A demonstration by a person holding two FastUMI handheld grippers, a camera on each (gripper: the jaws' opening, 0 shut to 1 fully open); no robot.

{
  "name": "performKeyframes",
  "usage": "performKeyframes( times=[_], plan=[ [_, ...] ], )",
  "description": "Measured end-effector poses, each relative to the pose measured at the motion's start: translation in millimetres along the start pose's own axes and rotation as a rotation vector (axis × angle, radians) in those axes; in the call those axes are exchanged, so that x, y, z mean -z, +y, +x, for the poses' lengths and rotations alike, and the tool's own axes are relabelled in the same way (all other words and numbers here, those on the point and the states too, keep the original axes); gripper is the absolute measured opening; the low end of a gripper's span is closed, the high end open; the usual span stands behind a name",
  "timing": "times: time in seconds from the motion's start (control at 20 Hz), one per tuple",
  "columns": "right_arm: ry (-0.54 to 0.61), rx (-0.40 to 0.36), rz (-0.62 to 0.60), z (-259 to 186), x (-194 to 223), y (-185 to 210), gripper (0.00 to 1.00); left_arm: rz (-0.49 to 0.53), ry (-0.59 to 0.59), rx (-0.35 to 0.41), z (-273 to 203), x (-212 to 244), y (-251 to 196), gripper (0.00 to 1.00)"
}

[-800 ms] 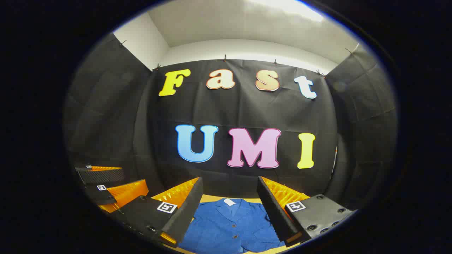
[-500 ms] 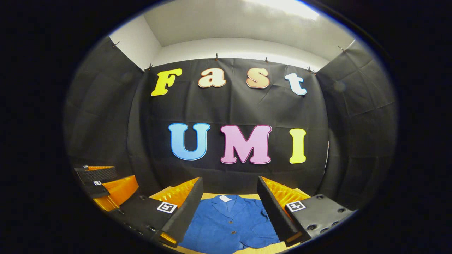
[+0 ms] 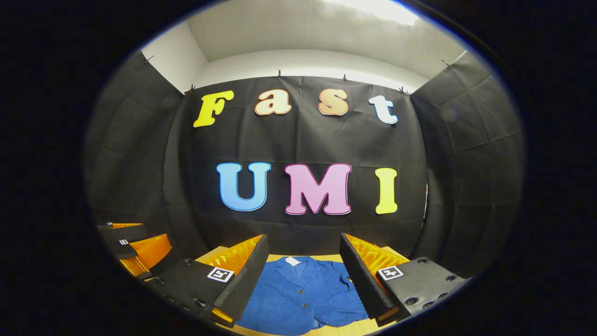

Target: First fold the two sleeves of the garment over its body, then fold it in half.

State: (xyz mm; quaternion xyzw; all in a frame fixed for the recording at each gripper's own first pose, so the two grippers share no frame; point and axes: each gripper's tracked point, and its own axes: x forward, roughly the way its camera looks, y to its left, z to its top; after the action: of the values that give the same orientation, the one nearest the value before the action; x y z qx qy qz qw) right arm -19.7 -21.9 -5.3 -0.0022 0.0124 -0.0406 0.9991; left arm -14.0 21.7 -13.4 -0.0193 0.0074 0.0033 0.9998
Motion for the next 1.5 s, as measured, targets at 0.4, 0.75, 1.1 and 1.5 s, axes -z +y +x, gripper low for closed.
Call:
performKeyframes(
  times=[0.4,0.75,1.1,1.5],
  plan=[
    [0.017,0.007,-0.014,0,5,-8,0.96,-0.029,0.018,-0.003,1,8,-3,0.81],
    [0.040,0.023,-0.003,18,9,-29,0.86,-0.023,0.032,0.002,24,7,-15,0.82],
    [0.074,-0.001,0.005,72,27,-48,0.96,-0.025,0.035,-0.034,68,0,-28,0.82],
    [0.158,-0.053,0.055,137,71,-63,0.86,-0.007,0.057,-0.091,116,1,-42,0.82]
  ],
)
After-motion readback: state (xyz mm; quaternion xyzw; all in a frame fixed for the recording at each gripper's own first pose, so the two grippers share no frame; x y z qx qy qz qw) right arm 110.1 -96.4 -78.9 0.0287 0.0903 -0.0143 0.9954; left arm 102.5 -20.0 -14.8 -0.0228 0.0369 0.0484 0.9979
